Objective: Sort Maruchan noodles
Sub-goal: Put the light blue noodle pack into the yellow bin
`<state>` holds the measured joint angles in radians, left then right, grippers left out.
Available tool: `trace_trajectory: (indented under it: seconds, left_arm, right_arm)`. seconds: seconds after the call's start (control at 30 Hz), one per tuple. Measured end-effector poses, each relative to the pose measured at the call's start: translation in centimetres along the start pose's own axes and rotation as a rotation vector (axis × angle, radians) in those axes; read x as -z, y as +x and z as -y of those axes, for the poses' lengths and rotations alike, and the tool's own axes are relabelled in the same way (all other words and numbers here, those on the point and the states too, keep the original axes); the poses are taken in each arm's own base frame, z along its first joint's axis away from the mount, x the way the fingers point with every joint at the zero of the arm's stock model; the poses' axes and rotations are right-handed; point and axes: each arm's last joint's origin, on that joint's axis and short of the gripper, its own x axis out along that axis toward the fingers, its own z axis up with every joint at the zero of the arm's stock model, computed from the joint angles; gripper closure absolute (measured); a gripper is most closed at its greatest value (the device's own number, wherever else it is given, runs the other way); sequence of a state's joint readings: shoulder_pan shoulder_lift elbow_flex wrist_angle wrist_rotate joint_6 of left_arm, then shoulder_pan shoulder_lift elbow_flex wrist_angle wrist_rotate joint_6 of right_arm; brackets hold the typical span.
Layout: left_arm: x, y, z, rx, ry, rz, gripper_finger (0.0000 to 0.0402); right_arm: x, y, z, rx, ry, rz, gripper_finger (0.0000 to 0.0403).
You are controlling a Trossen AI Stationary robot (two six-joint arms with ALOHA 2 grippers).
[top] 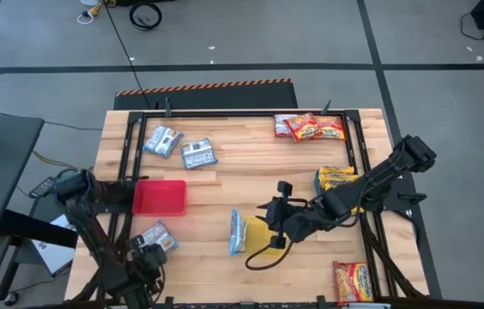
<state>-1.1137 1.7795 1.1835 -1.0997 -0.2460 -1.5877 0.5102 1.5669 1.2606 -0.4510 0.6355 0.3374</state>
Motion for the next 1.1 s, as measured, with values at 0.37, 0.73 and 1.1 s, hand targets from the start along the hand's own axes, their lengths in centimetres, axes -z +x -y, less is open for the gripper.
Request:
trace_trajectory:
  seconds: [0.37,0.73,1.1]
  left_arm:
    - [-0.4,3.6,0.4,-0.214,-0.046,0.009,0.0214]
    - [-1.0,3.5,0.5,-0.216,-0.167,-0.010,0.0362]
    - [-5.5,-7.4,0.0,0.274,-0.186,0.138,0.0395]
  right_arm:
    - [0.1,0.0,0.0,0.002,-0.010,-0.005,0.0279]
    - [-0.9,-0.6,0.3,-0.017,-0.088,0.063,0.0279]
    - [-3.2,-4.4,2.2,-0.060,-0.057,0.211,0.0279]
